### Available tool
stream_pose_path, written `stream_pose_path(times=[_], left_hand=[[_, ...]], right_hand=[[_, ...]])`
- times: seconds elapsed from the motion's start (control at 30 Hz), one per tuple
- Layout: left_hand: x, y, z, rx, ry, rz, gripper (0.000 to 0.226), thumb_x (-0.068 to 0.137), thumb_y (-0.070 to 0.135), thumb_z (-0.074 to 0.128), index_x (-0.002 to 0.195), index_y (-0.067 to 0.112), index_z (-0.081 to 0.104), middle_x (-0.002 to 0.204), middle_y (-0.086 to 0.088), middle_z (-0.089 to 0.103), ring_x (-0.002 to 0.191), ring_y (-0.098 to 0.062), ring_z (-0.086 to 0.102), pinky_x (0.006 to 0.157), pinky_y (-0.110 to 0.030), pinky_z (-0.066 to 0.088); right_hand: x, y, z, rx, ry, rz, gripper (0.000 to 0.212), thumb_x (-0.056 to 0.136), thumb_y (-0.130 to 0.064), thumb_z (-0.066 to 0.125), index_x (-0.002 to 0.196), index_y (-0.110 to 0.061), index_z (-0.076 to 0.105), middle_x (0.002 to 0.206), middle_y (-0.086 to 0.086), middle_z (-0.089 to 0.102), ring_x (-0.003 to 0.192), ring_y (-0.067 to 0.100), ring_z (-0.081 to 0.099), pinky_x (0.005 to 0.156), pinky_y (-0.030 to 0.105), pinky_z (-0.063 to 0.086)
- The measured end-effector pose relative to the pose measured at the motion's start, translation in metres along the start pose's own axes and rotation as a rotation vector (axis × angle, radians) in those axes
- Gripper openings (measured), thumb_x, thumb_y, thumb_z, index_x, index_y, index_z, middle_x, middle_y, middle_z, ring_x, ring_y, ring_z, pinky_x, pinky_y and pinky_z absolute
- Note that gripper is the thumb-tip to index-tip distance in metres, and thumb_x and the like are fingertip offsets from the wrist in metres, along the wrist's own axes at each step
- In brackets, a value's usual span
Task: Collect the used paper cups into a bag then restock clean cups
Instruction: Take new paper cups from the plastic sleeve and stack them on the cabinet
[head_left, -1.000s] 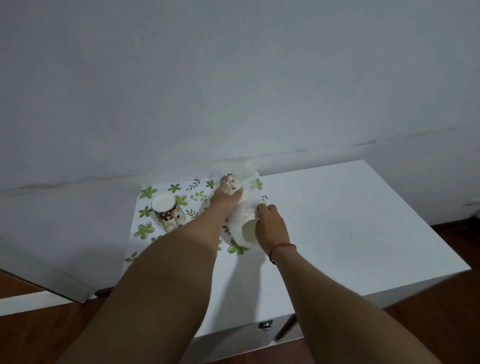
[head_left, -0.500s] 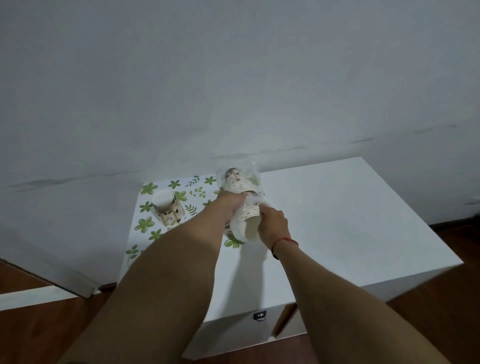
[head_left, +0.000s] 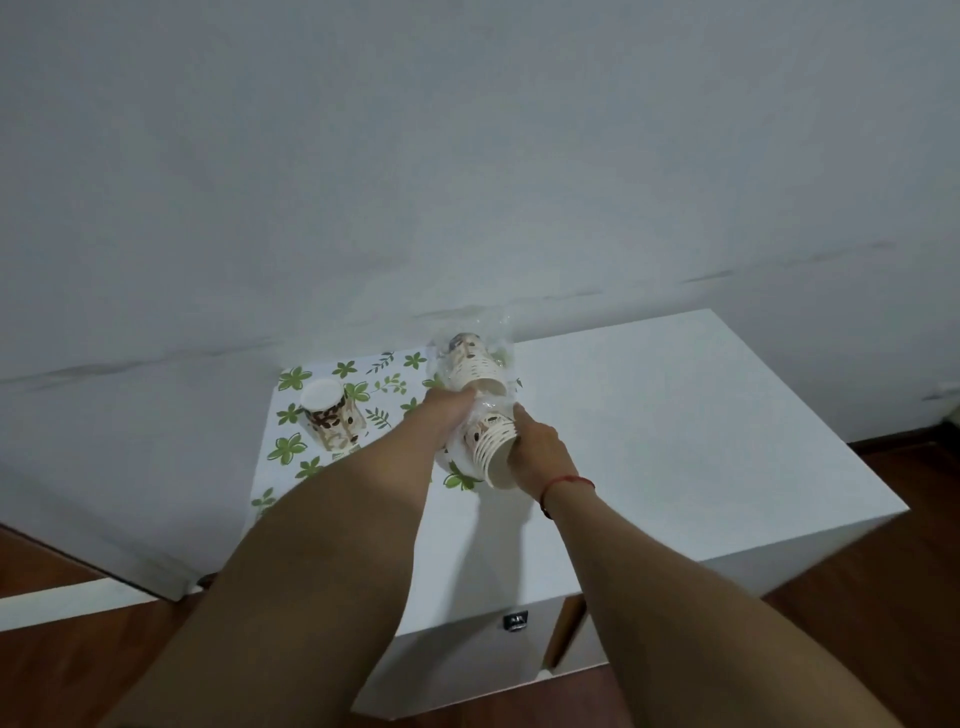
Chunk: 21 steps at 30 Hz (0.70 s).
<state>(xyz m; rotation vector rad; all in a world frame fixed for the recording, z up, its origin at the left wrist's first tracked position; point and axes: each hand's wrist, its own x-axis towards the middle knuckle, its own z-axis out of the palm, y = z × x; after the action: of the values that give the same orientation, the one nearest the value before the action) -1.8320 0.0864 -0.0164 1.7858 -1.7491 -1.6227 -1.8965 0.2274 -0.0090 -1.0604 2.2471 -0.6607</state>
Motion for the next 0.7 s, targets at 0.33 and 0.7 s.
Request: stream_pose_path(times=[0.33, 0.7], left_hand=[[-0.067, -0.033, -0.015, 0.299, 0.240, 0.052, 0.077, 0.084, 0.068, 0.043, 0.126, 0.005, 0.054, 0.113, -0.016, 0.069, 0.086, -0.032, 0.072, 0.049, -0.027, 0.054], [-0.092, -0.050, 0.006, -0.203, 0.153, -0.004, 0.036, 0.090, 0.029, 0.061, 0.113, 0.001, 0.059, 0.115, -0.015, 0.066, 0.090, -0.029, 0.070, 0.049, -0.024, 0.052]], right_hand=[[-0.025, -0.011, -0.014, 0.133, -0.195, 0.009, 0.051, 0.093, -0.034, 0.042, 0.139, -0.012, 0.040, 0.140, 0.013, 0.047, 0.126, 0.030, 0.047, 0.103, 0.038, 0.040], [-0.040, 0.008, -0.006, 0.360, -0.140, 0.163, 0.066, 0.081, -0.051, 0.061, 0.129, -0.013, 0.034, 0.121, 0.006, 0.050, 0.100, 0.024, 0.053, 0.090, 0.039, 0.053]])
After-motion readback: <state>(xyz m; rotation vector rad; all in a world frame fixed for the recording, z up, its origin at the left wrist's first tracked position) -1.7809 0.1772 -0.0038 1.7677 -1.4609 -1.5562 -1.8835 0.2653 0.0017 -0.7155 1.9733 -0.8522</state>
